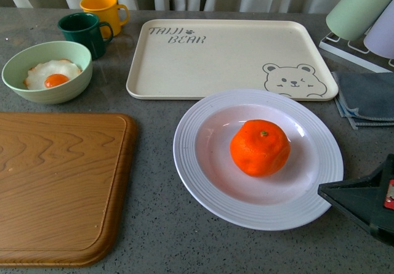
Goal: Place orange and plate with both arms
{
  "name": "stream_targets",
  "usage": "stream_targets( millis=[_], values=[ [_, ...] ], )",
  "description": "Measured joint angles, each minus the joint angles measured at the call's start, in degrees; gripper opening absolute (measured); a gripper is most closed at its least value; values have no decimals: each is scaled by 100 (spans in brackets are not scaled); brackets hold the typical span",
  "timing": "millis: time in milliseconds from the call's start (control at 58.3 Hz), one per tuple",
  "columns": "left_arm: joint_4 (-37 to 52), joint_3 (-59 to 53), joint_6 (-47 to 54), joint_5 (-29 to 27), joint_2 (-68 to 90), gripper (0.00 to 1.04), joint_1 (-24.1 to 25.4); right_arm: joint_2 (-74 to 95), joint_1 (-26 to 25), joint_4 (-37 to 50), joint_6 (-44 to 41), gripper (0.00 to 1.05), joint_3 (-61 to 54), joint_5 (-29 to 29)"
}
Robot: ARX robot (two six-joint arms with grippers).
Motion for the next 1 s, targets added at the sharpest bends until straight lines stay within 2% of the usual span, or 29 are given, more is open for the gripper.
stream_targets(
  millis=[326, 944, 995],
  values=[
    [0, 0, 0, 0, 0, 96, 0, 960, -13, 426, 227, 96, 476, -66],
    [0, 0, 0, 0, 0, 96, 0, 1488, 52, 474, 376, 96, 1056, 50],
    [0, 0, 0, 0, 0, 96, 0, 1528, 52, 474, 380, 90, 1071, 90]
  ],
)
